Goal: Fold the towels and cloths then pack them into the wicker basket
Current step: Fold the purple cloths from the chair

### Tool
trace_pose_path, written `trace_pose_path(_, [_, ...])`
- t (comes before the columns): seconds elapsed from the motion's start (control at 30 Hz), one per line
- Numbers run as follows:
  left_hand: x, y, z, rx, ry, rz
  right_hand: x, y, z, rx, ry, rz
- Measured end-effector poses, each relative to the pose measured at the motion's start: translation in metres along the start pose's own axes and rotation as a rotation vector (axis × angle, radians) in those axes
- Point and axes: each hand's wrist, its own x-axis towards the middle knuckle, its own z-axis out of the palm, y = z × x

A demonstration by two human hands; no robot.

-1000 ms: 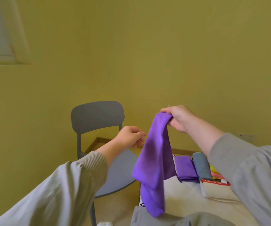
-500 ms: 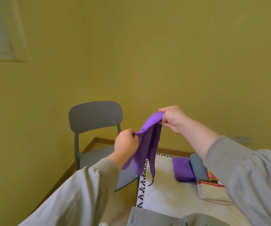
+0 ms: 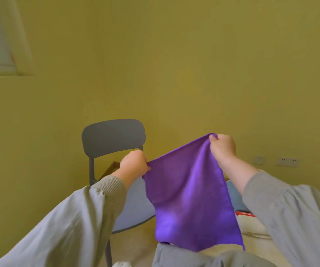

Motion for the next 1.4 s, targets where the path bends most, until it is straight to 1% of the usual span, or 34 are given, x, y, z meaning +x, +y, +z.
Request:
trace_pose_path(0.03, [0.001, -0.004, 0.000, -0.003, -0.002, -0.062, 0.001, 0.002, -0.001, 0.010, 0.015, 0.005])
trace_pose_path(0.1, [0.003, -0.012, -0.001, -0.127, 0.040, -0.148, 0.001, 0.006, -0.003, 0.003, 0.028, 0.005])
trace_pose_path(0.2, [0.006, -0.015, -0.001, -0.471, 0.137, -0.199, 0.000, 0.008, -0.004, -0.034, 0.021, 0.004])
trace_pose_path(0.27, [0.007, -0.014, 0.001, -0.716, 0.168, -0.244, -0.001, 0.010, -0.003, -0.049, 0.010, -0.015])
trace_pose_path(0.3, [0.006, -0.013, 0.002, -0.798, 0.177, -0.262, -0.001, 0.011, -0.003, -0.056, 0.006, -0.028])
trace_pose_path(0.37, [0.006, -0.010, 0.003, -0.871, 0.197, -0.276, 0.001, 0.011, -0.004, -0.073, -0.003, -0.053])
trace_pose_path(0.47, [0.009, -0.009, 0.001, -0.907, 0.246, -0.279, 0.006, 0.011, -0.005, -0.084, -0.064, -0.082])
trace_pose_path(0.53, [0.010, -0.008, -0.001, -0.901, 0.249, -0.285, 0.008, 0.012, -0.004, -0.082, -0.097, -0.079])
trace_pose_path(0.63, [0.013, -0.008, 0.001, -0.781, 0.228, -0.229, 0.008, 0.015, -0.003, -0.074, -0.144, -0.077])
trace_pose_path(0.73, [0.011, -0.007, 0.002, -0.707, 0.245, -0.159, 0.008, 0.022, -0.005, -0.129, -0.209, -0.106])
trace_pose_path(0.83, [0.011, -0.009, 0.001, -0.649, 0.312, -0.108, 0.009, 0.026, -0.009, -0.160, -0.188, -0.127])
trace_pose_path(0.9, [0.012, -0.010, -0.001, -0.659, 0.331, -0.098, 0.011, 0.024, -0.013, -0.152, -0.182, -0.116])
trace_pose_path(0.97, [0.013, -0.008, -0.004, -0.697, 0.303, -0.104, 0.013, 0.020, -0.016, -0.127, -0.243, -0.057])
trace_pose_path(1.0, [0.013, -0.007, -0.005, -0.725, 0.254, -0.114, 0.014, 0.019, -0.016, -0.113, -0.290, -0.020])
trace_pose_path(1.07, [0.014, -0.006, -0.006, -0.823, 0.087, -0.150, 0.014, 0.018, -0.018, -0.112, -0.341, 0.010])
trace_pose_path(1.13, [0.012, -0.005, -0.007, -0.948, -0.107, -0.186, 0.015, 0.019, -0.019, -0.132, -0.343, 0.007])
trace_pose_path(1.17, [0.012, -0.006, -0.008, -0.980, -0.161, -0.201, 0.016, 0.019, -0.019, -0.131, -0.348, 0.012])
trace_pose_path(1.2, [0.014, -0.007, -0.010, -0.982, -0.179, -0.211, 0.018, 0.019, -0.020, -0.130, -0.354, 0.021])
trace_pose_path(1.3, [0.023, -0.009, -0.011, -0.966, -0.144, -0.231, 0.028, 0.021, -0.016, -0.134, -0.349, 0.067])
trace_pose_path(1.4, [0.038, -0.005, -0.003, -0.848, -0.031, -0.204, 0.041, 0.030, -0.008, -0.150, -0.331, 0.104])
